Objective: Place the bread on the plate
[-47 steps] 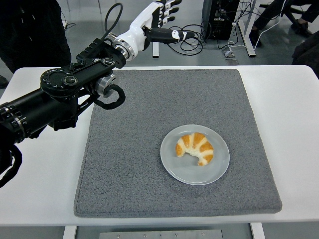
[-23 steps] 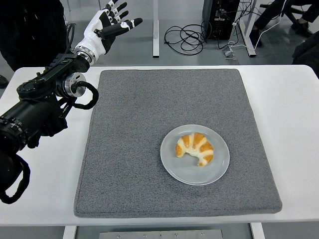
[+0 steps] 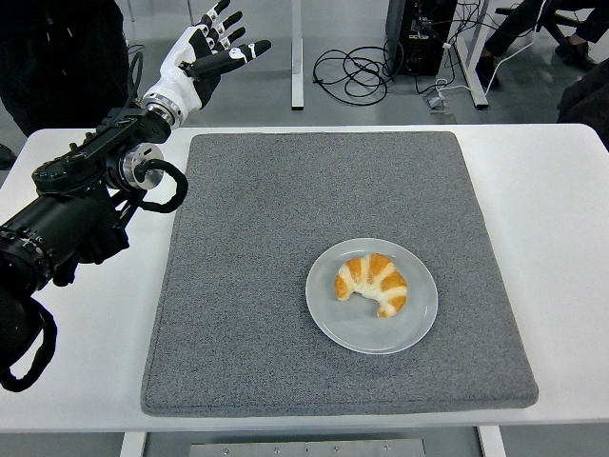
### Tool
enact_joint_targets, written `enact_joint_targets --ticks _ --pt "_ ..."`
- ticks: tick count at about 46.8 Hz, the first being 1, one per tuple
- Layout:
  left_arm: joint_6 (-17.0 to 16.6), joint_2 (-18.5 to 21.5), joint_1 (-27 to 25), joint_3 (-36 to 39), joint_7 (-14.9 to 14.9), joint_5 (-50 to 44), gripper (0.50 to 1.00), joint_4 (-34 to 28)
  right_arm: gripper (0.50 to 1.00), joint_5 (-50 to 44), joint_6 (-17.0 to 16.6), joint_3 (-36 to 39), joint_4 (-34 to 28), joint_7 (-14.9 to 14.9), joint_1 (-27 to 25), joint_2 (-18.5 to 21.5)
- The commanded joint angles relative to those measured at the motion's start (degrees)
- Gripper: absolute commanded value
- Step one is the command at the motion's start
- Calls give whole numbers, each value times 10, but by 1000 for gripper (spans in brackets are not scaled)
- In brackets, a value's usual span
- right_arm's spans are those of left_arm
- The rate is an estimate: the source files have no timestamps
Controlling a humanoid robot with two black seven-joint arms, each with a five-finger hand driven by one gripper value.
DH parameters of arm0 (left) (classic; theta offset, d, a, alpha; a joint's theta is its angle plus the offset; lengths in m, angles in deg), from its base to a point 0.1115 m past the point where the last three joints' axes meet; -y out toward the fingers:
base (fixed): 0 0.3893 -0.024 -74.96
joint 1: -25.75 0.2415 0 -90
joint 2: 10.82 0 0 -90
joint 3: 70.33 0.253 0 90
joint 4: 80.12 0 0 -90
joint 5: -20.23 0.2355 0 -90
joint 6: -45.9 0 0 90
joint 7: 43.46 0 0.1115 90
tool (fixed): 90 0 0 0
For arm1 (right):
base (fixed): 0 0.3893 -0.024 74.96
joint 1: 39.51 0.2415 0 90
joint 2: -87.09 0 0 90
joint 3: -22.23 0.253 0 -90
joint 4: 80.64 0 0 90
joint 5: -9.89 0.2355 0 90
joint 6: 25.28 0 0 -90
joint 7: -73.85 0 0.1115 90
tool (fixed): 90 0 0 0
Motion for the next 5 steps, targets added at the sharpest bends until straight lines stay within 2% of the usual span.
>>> enact_joint_targets --ticks 1,5 --pt "0 0 0 22 -3 -1 975 -4 1000 0 0 0 0 0 0 0" --pt "-1 0 -4 28 -3 -8 975 -4 1000 0 2 1 -1 0 0 0"
